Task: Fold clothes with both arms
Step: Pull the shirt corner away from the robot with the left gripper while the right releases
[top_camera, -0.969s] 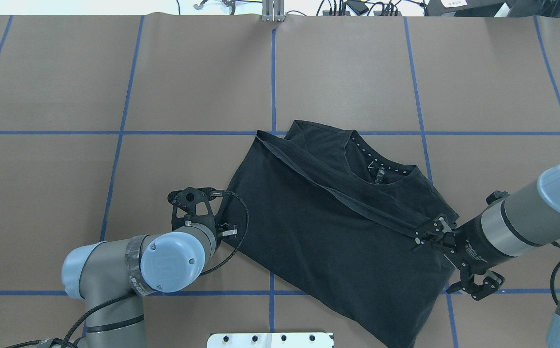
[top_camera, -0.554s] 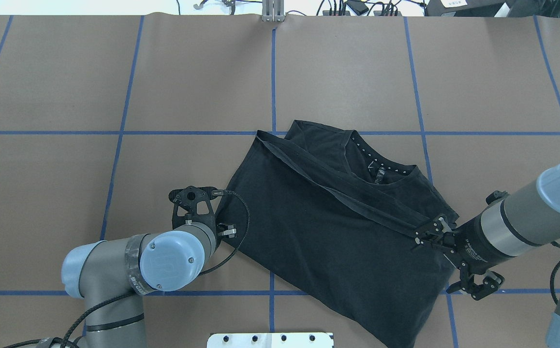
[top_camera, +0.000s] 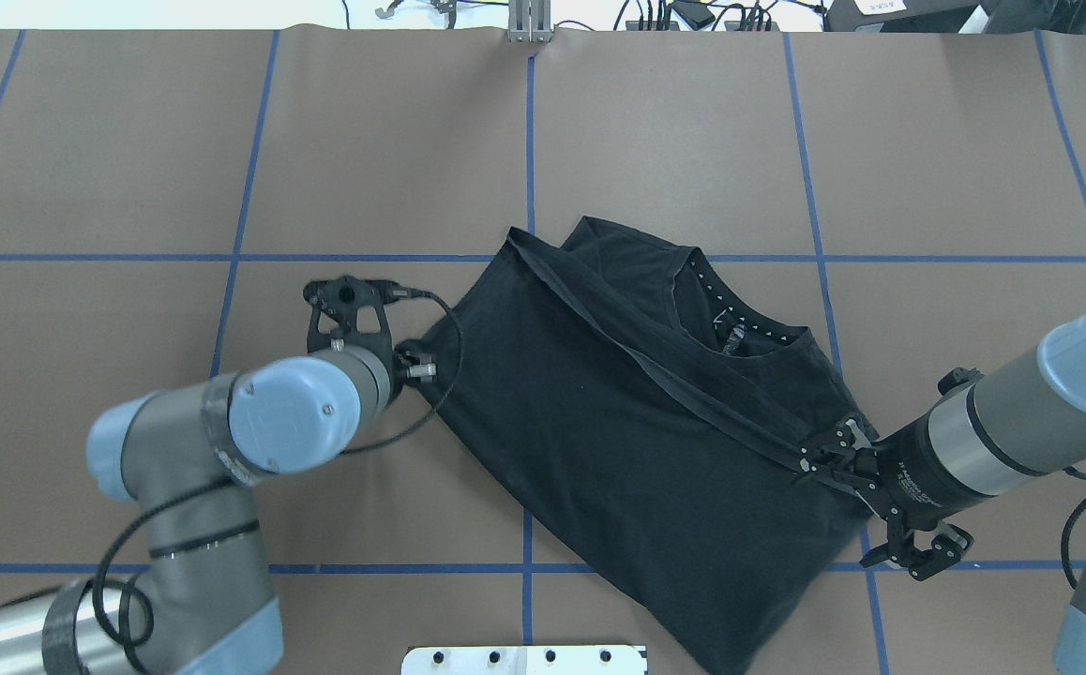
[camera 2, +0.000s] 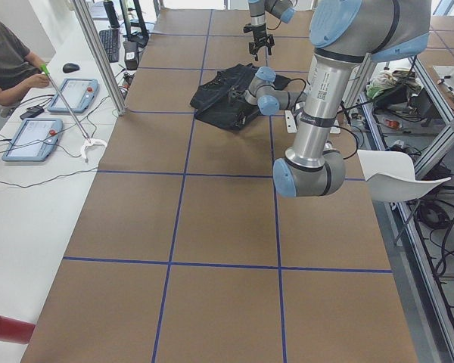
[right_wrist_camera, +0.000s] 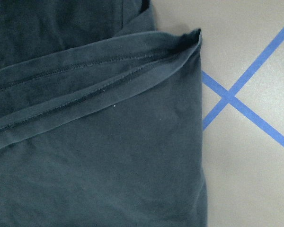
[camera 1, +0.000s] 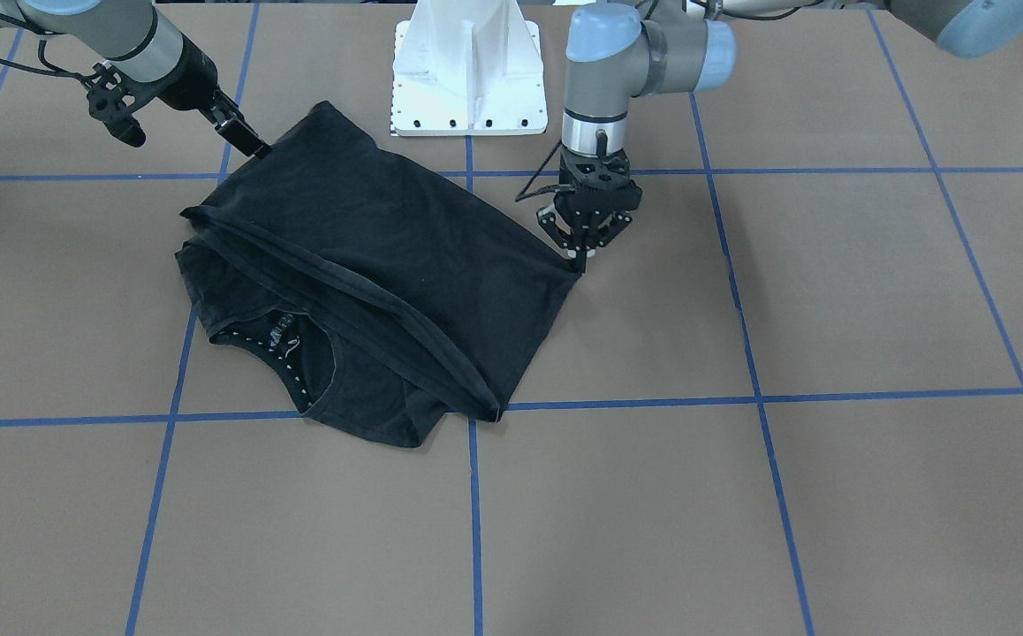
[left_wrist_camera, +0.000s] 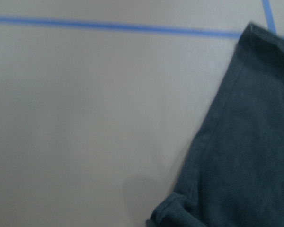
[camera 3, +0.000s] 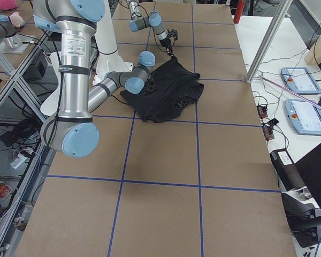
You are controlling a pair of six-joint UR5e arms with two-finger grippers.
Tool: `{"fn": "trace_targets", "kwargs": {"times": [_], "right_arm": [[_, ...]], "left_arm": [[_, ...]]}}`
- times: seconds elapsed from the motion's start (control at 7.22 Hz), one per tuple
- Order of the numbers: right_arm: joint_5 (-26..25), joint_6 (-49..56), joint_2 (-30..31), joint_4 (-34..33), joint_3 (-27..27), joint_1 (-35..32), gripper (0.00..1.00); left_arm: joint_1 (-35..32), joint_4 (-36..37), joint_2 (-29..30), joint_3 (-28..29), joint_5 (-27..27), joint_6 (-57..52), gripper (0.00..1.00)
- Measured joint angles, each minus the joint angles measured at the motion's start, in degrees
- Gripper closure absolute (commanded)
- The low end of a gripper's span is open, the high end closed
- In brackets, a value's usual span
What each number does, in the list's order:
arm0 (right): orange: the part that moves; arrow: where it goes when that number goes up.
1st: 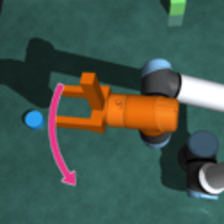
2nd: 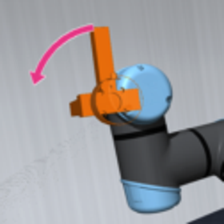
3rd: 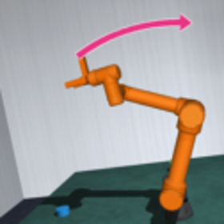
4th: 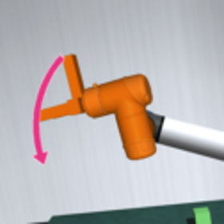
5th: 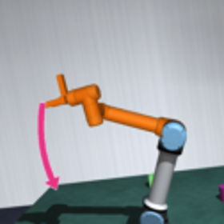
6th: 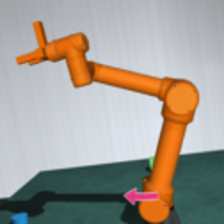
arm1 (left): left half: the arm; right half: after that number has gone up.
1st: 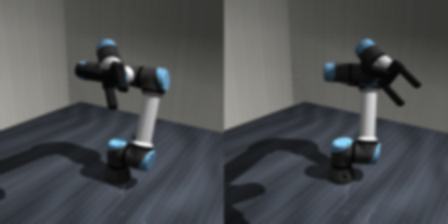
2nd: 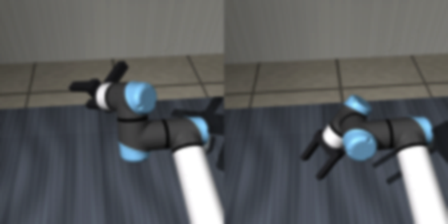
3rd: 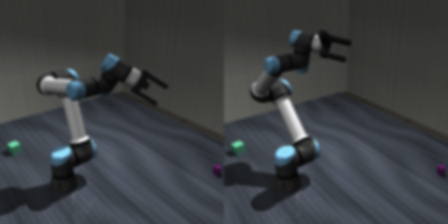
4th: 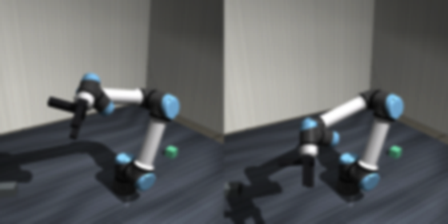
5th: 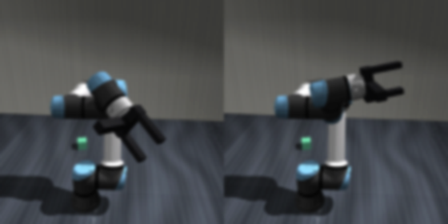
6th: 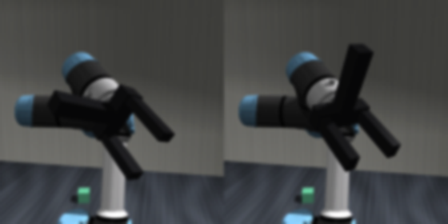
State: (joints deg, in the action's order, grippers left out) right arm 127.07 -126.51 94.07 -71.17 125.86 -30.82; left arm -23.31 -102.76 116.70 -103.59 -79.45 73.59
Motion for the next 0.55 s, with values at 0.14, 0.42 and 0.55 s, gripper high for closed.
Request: {"fn": "trace_targets", "kwargs": {"times": [0.14,0.42,0.55], "right_arm": [[-0.04,-0.08,-0.24,-0.01,0.01,-0.15,0.00],[-0.07,-0.05,-0.36,-0.08,0.00,-0.92,0.00],[-0.07,-0.06,-0.37,-0.10,-0.08,-1.36,0.00]], "left_arm": [[-3.30,-6.60,0.83,4.37,-0.02,-3.39,1.00],[-9.38,-16.88,6.65,17.32,-0.12,-7.95,1.00],[-12.02,-22.70,11.36,26.05,-0.24,-10.52,1.00]]}}
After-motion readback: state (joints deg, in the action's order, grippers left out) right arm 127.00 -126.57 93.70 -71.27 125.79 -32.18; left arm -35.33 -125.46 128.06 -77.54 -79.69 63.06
